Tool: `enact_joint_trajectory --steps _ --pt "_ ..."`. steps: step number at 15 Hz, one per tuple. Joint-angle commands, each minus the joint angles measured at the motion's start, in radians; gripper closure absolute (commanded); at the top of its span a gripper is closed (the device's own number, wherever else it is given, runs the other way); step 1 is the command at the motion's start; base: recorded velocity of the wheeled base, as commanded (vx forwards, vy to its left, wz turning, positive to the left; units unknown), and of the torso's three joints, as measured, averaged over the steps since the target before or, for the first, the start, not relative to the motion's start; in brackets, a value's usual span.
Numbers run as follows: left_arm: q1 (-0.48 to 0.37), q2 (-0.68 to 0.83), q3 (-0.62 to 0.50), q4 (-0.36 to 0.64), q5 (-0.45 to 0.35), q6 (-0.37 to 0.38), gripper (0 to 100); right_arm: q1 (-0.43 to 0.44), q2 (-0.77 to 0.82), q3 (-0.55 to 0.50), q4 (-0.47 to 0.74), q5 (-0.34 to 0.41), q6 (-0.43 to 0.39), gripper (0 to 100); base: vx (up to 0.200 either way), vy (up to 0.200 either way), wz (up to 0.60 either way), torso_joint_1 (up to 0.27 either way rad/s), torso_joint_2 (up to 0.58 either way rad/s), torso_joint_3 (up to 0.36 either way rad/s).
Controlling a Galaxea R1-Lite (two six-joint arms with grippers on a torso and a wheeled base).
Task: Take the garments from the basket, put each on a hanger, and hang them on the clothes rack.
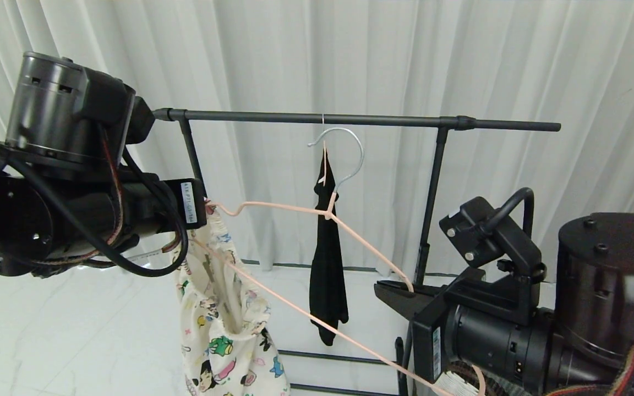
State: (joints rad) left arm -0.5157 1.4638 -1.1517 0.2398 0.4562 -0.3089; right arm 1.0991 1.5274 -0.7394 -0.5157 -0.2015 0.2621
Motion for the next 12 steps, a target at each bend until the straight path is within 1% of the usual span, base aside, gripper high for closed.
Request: enact_joint_trajectory --steps 1,4,5,7,9,10,12 --pt "-0.03 -0.007 0.003 0.001 -0.001 0.01 100 0.01 0.005 0.002 0.0 0.002 0.0 100 0.0 0.0 0.0 0.0 0.0 0.0" --pt "-0.036 -0.011 0.001 0.001 -0.004 0.07 100 0.011 0.016 0.0 0.002 0.01 -0.006 100 0.0 0.0 0.0 0.0 0.0 0.0" --pt "-0.063 -0.016 0.0 0.001 -0.007 0.09 100 0.016 0.031 -0.003 0.0 0.011 -0.006 100 0.0 0.0 0.0 0.0 0.0 0.0" --pt "-0.138 -0.042 0.001 0.001 -0.053 0.097 100 0.022 0.063 -0.017 -0.003 0.013 -0.004 100 0.0 0.0 0.0 0.0 0.0 0.0" --pt "-0.17 -0.054 0.001 0.001 -0.096 0.122 100 0.03 0.08 -0.032 -0.004 0.013 -0.004 100 0.0 0.0 0.0 0.0 0.0 0.0" --pt "-0.182 -0.056 0.0 0.001 -0.119 0.157 100 0.044 0.094 -0.043 -0.004 0.013 -0.003 100 0.0 0.0 0.0 0.0 0.0 0.0" --pt "-0.21 -0.056 -0.008 0.0 -0.149 0.165 100 0.057 0.119 -0.06 -0.006 0.011 -0.001 100 0.0 0.0 0.0 0.0 0.0 0.0"
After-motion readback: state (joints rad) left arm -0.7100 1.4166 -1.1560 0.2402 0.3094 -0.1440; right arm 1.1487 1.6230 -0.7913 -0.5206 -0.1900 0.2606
